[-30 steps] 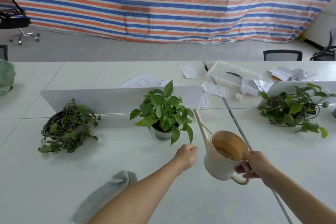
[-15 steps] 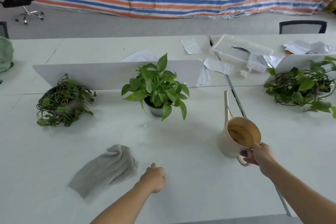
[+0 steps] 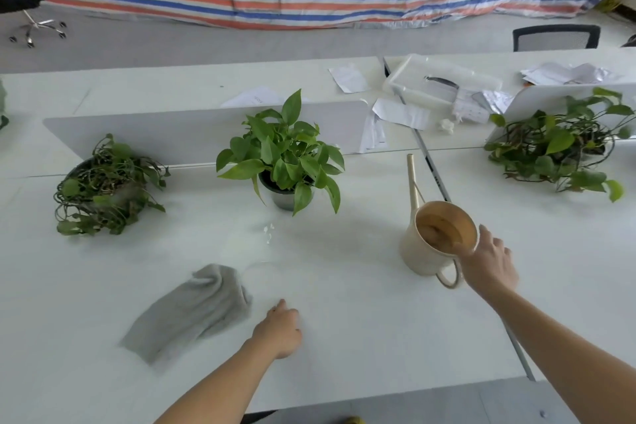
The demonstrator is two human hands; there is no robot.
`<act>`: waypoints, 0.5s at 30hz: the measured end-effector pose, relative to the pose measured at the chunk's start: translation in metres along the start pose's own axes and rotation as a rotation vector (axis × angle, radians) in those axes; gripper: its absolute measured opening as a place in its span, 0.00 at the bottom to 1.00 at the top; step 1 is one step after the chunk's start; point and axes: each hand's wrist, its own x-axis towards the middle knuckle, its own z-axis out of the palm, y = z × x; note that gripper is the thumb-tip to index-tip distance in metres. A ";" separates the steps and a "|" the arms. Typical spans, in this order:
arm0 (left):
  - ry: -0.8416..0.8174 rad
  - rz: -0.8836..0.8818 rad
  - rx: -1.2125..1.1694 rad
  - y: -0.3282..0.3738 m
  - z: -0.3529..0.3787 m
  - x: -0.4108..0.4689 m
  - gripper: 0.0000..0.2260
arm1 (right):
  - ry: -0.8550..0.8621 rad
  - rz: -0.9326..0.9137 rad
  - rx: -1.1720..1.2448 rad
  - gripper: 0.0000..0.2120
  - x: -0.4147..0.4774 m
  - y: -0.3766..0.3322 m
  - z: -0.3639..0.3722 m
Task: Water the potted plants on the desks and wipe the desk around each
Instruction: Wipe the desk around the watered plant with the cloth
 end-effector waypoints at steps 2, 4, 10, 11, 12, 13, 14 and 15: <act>0.109 0.009 -0.072 -0.008 -0.005 -0.005 0.17 | 0.104 -0.126 -0.038 0.27 -0.011 -0.015 -0.001; 0.236 -0.001 -0.154 -0.022 -0.011 -0.011 0.16 | 0.116 -0.245 -0.054 0.23 -0.026 -0.039 0.006; 0.474 -0.098 -0.172 -0.118 -0.022 -0.036 0.21 | -0.088 -0.576 -0.186 0.22 -0.101 -0.113 0.081; 0.458 -0.111 -0.122 -0.137 -0.019 -0.040 0.22 | -0.144 -0.599 -0.207 0.22 -0.113 -0.121 0.099; 0.411 -0.118 -0.068 -0.159 -0.014 -0.046 0.22 | -0.193 -0.619 -0.229 0.22 -0.126 -0.131 0.120; 0.359 -0.120 -0.037 -0.173 -0.006 -0.051 0.21 | -0.233 -0.629 -0.249 0.21 -0.135 -0.136 0.138; 0.328 -0.116 -0.023 -0.186 0.004 -0.056 0.22 | -0.266 -0.623 -0.265 0.21 -0.143 -0.138 0.155; 0.342 -0.083 0.008 -0.195 0.015 -0.060 0.22 | -0.295 -0.608 -0.280 0.21 -0.148 -0.138 0.170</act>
